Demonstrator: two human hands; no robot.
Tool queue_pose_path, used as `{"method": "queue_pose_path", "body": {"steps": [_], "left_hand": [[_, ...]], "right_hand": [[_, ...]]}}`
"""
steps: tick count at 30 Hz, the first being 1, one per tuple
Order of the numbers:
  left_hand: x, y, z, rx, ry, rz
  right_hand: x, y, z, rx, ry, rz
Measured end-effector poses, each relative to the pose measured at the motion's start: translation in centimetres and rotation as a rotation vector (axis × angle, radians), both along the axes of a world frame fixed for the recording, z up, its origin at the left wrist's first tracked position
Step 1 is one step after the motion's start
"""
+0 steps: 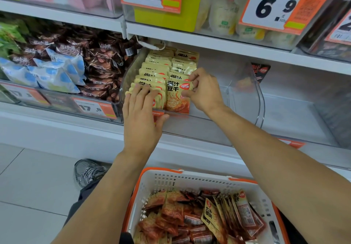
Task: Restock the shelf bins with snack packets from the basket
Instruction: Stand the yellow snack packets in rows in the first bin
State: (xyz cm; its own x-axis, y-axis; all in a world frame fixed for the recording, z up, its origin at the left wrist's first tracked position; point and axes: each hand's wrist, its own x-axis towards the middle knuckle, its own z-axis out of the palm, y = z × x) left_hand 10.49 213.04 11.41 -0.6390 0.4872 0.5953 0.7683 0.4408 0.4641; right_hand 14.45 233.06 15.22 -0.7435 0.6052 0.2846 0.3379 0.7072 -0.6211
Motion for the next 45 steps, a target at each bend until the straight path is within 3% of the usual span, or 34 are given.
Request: {"method": "queue_pose_path", "body": {"steps": [8,15,19,22,25,27,30,36,41,45], "left_hand": [[0.0,0.1,-0.1,-0.005,0.003,0.005],[0.0,0.0,-0.2,-0.006,-0.012,-0.002],[0.1,-0.5,-0.5,0.012,0.015,-0.015],[1.6,-0.5,-0.3,0.114,0.087,-0.017],[4.8,-0.1,-1.8,0.199,0.116,-0.072],[7.5,0.0,-4.1,0.091,-0.057,-0.145],[12.0,-0.5,-9.7,-0.26,-0.387,-0.22],[20.0,-5.3,-19.4,-0.96,-0.652,-0.157],[21.9,-6.6,-20.7,-1.043,-0.635,-0.156],[22.3,-6.8,-20.8,-1.061,-0.677,-0.197]], "right_hand": [[-0.2,-0.7,-0.1,0.191,-0.082,-0.014],[1.0,-0.3,0.1,0.122,-0.067,-0.002],[4.8,-0.8,1.3,0.192,0.093,-0.005],[10.0,-2.6,1.7,0.233,0.328,0.044],[15.7,-5.0,-1.6,0.192,0.387,0.129],[19.1,-5.8,-6.0,0.084,0.256,0.154],[23.0,-6.3,-14.0,-0.075,-0.121,0.126],[29.3,-9.1,-23.4,-0.408,-0.744,0.191],[32.4,-12.1,-25.6,-0.537,-0.906,0.128],[33.8,-13.0,-26.8,-0.606,-1.022,0.264]]}}
